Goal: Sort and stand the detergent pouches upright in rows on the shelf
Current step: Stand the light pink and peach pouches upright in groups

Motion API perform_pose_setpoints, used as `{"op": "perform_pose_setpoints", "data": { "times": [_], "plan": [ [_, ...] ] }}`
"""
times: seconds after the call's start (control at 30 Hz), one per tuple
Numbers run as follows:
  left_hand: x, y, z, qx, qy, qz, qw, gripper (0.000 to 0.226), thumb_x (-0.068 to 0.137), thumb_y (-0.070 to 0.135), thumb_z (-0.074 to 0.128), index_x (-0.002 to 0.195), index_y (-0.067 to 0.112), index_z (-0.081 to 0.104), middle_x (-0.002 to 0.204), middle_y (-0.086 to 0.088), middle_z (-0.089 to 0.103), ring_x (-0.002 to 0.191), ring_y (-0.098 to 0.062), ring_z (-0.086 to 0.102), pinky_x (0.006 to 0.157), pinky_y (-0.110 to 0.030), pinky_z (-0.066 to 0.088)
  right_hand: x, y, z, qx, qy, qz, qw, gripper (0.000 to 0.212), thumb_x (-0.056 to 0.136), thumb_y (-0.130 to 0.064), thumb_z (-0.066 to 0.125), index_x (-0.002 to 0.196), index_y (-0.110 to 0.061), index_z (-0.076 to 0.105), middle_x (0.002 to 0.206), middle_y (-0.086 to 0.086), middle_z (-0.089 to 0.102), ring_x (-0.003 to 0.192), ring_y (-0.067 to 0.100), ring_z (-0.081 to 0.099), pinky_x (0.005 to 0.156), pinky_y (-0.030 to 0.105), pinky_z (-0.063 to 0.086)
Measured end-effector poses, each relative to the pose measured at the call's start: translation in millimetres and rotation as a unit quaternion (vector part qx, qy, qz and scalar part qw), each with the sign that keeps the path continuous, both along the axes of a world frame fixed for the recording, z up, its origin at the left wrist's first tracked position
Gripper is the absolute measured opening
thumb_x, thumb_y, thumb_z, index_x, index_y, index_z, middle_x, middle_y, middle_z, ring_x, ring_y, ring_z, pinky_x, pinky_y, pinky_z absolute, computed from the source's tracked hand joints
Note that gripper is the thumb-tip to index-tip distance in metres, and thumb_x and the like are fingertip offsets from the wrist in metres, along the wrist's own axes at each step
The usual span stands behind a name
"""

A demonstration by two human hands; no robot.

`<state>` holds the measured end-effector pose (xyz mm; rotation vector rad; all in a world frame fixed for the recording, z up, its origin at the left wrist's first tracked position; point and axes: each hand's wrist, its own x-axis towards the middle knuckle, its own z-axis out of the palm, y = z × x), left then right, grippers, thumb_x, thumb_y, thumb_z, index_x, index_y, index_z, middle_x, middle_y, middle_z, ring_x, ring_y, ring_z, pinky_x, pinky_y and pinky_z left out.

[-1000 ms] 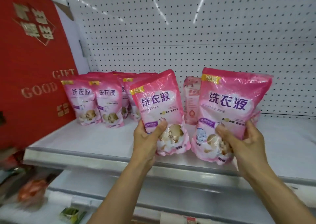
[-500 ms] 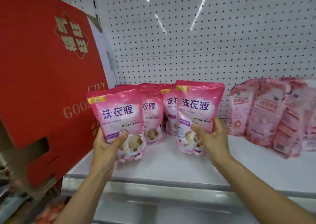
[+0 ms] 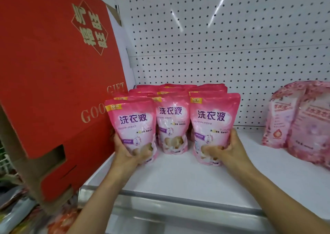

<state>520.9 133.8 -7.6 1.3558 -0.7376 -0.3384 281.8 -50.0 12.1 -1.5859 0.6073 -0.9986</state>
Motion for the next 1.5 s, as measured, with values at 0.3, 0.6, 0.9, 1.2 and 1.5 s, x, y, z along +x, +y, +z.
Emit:
{"op": "perform_pose_setpoints", "data": {
  "times": [0.3,0.6,0.9,1.2,1.5],
  "plan": [
    [28.8,-21.1,6.9,0.064,-0.054,-0.001,0.996,0.122,0.072,-0.03,0.065,0.155,0.031,-0.002,0.129,-0.004,0.053,0.102,-0.012,0.057,0.061,-0.02,0.058,11.3,-15.2,-4.9,-0.028,0.038,-0.041,0.998,0.069,0.07,-0.012,0.086,0.123,-0.021,0.043,0.105,-0.003,0.068,0.086,0.011,0.07,0.066,0.029,0.058],
    [17.8,-21.4,8.8,0.107,-0.172,0.115,0.973,0.146,0.061,-0.01,0.086,0.154,0.031,-0.019,0.163,-0.003,0.001,0.141,-0.011,0.021,0.107,-0.027,0.029,16.0,-15.3,-9.0,-0.07,0.068,-0.066,0.993,0.068,0.073,-0.018,0.083,0.122,-0.023,0.035,0.095,0.01,0.064,0.082,0.02,0.066,0.067,0.032,0.058],
    [16.8,-10.6,9.1,0.161,-0.237,0.116,0.951,0.15,0.068,0.006,0.087,0.132,0.058,-0.038,0.164,0.01,-0.015,0.152,-0.016,0.004,0.12,-0.048,0.025,10.6,-9.2,-6.3,-0.064,0.083,-0.046,0.993,0.074,0.076,-0.022,0.081,0.13,-0.027,0.031,0.116,0.015,0.058,0.092,0.019,0.063,0.08,0.04,0.059],
    [-18.0,3.7,12.7,0.229,-0.228,0.156,0.933,0.125,0.073,0.036,0.085,0.156,0.03,-0.008,0.164,0.008,-0.008,0.152,-0.022,0.0,0.121,-0.05,0.016,-16.2,-1.9,9.7,-0.068,0.06,-0.043,0.995,0.097,0.073,-0.023,0.084,0.147,-0.027,0.021,0.133,-0.009,0.041,0.124,0.012,0.047,0.098,0.032,0.046],
    [-179.4,-55.6,42.5,0.038,-0.327,-0.017,0.944,0.074,0.081,0.032,0.073,0.142,0.044,0.033,0.142,0.022,0.034,0.126,0.0,0.045,0.104,-0.02,0.036,-131.8,-7.4,25.8,-0.314,0.075,-0.162,0.933,0.042,0.086,-0.017,0.072,0.123,-0.029,0.056,0.125,-0.017,0.053,0.12,0.005,0.048,0.102,0.035,0.044]
  ]
}}
